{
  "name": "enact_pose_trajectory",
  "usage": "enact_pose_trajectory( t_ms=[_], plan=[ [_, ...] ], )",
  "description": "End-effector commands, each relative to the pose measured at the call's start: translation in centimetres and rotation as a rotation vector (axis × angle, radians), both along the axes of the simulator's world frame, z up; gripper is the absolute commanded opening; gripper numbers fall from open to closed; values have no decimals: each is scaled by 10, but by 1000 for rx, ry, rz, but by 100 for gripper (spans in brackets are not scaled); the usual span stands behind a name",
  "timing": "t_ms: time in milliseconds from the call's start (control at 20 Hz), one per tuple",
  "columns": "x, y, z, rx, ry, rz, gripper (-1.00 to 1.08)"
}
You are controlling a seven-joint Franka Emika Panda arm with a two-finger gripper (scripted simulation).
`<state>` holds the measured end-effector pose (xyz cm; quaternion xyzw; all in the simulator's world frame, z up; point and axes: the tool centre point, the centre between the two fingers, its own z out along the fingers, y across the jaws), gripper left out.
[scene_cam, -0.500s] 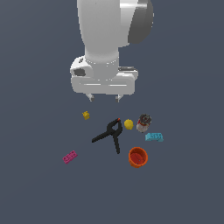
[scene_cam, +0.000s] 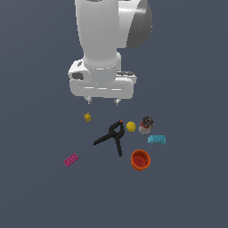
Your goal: Pick up a designated object from a clutter of objects.
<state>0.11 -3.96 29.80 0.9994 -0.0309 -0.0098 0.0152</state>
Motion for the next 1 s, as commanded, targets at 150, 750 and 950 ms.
enact_pose_trajectory(
  t_ms=[150, 750, 950],
  plan=[
    [0, -5, -1, -7, 5, 0, 100],
    [2, 15, -16, -9, -1, -62, 100],
    [2, 29, -27, -10, -5, -107, 100]
  ],
)
